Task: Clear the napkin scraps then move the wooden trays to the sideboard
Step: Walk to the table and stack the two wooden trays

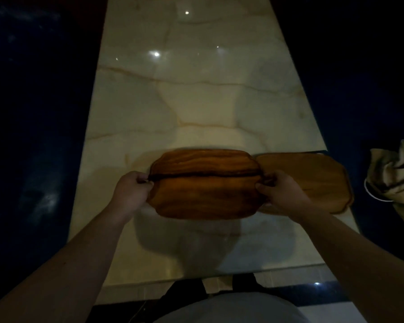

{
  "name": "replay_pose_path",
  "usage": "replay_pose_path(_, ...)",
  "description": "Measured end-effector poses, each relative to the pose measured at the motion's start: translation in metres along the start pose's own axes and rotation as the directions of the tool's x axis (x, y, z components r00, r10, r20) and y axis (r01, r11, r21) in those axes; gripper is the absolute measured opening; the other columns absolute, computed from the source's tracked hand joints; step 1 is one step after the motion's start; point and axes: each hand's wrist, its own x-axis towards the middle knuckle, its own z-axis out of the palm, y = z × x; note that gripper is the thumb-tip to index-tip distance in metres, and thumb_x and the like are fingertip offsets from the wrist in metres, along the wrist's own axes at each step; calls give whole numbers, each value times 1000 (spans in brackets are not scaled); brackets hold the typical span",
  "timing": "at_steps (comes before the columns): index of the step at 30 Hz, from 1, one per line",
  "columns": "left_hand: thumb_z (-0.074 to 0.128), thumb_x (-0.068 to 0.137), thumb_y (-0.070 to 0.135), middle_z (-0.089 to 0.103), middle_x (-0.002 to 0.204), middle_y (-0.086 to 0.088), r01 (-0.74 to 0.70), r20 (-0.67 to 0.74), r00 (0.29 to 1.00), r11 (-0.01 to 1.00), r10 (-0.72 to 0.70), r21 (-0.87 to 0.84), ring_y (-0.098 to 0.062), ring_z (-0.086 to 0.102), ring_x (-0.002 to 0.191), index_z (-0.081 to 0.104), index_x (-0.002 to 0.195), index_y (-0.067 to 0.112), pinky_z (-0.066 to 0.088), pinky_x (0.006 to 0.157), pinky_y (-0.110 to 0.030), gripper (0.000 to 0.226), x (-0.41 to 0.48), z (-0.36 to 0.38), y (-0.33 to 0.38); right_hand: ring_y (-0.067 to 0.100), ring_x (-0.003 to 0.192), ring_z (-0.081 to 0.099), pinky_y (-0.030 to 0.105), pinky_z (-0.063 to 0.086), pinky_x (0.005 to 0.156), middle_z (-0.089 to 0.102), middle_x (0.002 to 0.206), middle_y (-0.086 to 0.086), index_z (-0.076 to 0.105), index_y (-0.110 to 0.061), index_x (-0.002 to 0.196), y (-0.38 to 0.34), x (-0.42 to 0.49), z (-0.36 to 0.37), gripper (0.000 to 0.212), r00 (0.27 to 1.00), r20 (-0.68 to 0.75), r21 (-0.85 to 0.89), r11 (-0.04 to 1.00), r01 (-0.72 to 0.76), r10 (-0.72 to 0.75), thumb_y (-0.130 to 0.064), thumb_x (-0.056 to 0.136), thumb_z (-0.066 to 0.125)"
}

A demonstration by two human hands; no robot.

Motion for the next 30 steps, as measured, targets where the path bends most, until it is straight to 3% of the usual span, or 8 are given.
replay_pose_path(3, 64, 81, 18, 67, 99, -16, -23, 23, 999, 999, 24, -34, -35, 66, 88, 65, 101, 11, 56, 78, -55, 21, -8, 33, 23, 26, 93, 66, 42, 59, 77, 65, 107, 7, 55, -16, 110, 10, -3, -40, 25, 999, -29, 15, 1000, 24, -24, -26, 89, 64)
replay_pose_path(8, 64, 84, 15, 66, 101, -17, -47, 45, 998, 996, 50, -70, -35, 64, 90, 65, 98, 12, 55, 80, -57, 14, -18, 79, 55, 19, 92, 63, 30, 52, 66, 62, 106, 3, 56, -16, 114, 24, -6, -90, 37, 993, -91, 73, 994, 81, -74, -43, 89, 59)
replay_pose_path(12, 62, 86, 14, 64, 105, -14, -74, 75, 994, 997, 76, -32, -33, 63, 93, 62, 100, 10, 54, 82, -54, 15, -23, 113, 79, 19, 106, 58, 39, 50, 92, 59, 108, -10, 57, -24, 125, 36, 1, -118, 40, 984, -114, 89, 985, 150, -139, -44, 89, 59)
replay_pose_path(15, 61, 87, 11, 62, 103, -13, -83, 85, 993, 997, 81, 11, -32, 61, 93, 60, 101, 11, 54, 82, -52, 14, -25, 139, 93, 22, 115, 55, 45, 47, 99, 58, 125, -2, 56, -32, 128, 47, 8, -138, 43, 978, -143, 69, 984, 162, -151, -46, 88, 61)
replay_pose_path(18, 62, 86, 12, 60, 100, -13, -77, 111, 991, 994, 68, 82, -32, 60, 93, 58, 100, 11, 53, 83, -50, 14, -27, 162, 100, 25, 111, 59, 42, 50, 94, 61, 122, 4, 56, -25, 130, 59, 16, -153, 45, 979, -163, 39, 991, 127, -119, -43, 88, 62)
replay_pose_path(20, 63, 86, 12, 56, 85, -9, -83, 120, 991, 985, 65, 152, -31, 57, 86, 54, 83, 13, 51, 77, -43, 10, -30, 176, 104, 26, 106, 61, 40, 52, 88, 62, 116, 6, 56, -17, 129, 65, 20, -161, 48, 980, -182, 21, 996, 89, -83, -40, 87, 64)
replay_pose_path(23, 65, 85, 13, 49, 71, -8, -93, 143, 988, 972, 63, 216, -30, 53, 74, 44, 65, 16, 42, 66, -38, 29, -35, 193, 108, 23, 95, 60, 34, 50, 73, 60, 106, 5, 54, -11, 122, 73, 24, -168, 44, 976, -203, -26, 996, 80, -83, -37, 87, 65)
replay_pose_path(30, 75, 79, 27, 52, 84, -2, -133, 175, 981, 951, 85, 280, -23, 52, 81, 50, 91, 13, 37, 64, -32, 31, -41, 211, 104, 15, 86, 60, 32, 49, 69, 60, 98, 0, 53, -20, 110, 96, 23, -179, 30, 977, -210, 29, 999, 46, -39, -35, 87, 66)
